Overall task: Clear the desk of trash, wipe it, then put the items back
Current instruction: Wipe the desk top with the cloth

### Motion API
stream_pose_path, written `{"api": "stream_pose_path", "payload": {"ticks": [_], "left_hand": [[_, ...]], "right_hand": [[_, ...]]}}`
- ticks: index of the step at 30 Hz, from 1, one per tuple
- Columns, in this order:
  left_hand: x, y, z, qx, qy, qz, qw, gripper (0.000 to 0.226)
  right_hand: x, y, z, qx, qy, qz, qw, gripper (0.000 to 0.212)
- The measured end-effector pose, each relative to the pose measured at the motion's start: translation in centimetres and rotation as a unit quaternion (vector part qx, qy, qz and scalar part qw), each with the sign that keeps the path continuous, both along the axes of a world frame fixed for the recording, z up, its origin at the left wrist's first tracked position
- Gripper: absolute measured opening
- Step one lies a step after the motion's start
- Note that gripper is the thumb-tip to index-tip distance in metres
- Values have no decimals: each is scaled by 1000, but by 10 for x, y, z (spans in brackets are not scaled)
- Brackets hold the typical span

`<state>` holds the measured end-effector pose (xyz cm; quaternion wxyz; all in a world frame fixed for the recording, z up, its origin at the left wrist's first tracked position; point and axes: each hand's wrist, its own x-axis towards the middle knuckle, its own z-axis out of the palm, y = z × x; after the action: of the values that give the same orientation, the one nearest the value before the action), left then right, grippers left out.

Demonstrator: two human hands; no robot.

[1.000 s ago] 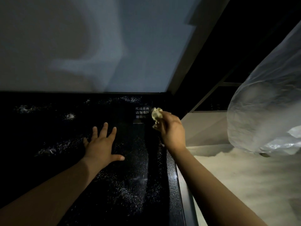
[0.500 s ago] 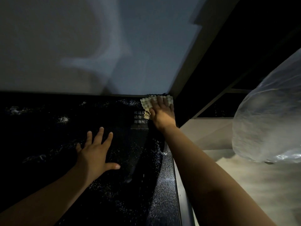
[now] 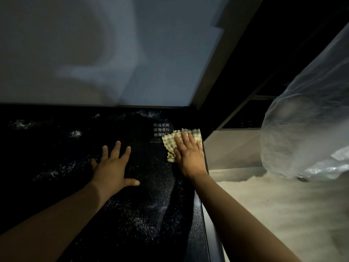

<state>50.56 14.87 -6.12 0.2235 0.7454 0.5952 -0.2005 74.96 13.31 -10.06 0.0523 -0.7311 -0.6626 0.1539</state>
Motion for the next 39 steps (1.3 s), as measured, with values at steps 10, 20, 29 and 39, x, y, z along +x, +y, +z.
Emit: {"api": "stream_pose_path", "payload": {"ticks": [10,20,29,39], "left_hand": [[-1,-2,9,-11,-11,14,1000,109],[-27,-83,13,-16,-30,-91,995,107],[-42,-123,9,-59,22,-125,990,137],[-44,-125,5,-47,20,-130,990,140]], "right_hand": [[-15,-60,-3,4,12,-16,1000,51],[-29,-111,-6,16,28,-41,999,68],[-42,-163,-9,14,36,-67,997,67],[-55,-215,-9,10,40,-95,995,66]]}}
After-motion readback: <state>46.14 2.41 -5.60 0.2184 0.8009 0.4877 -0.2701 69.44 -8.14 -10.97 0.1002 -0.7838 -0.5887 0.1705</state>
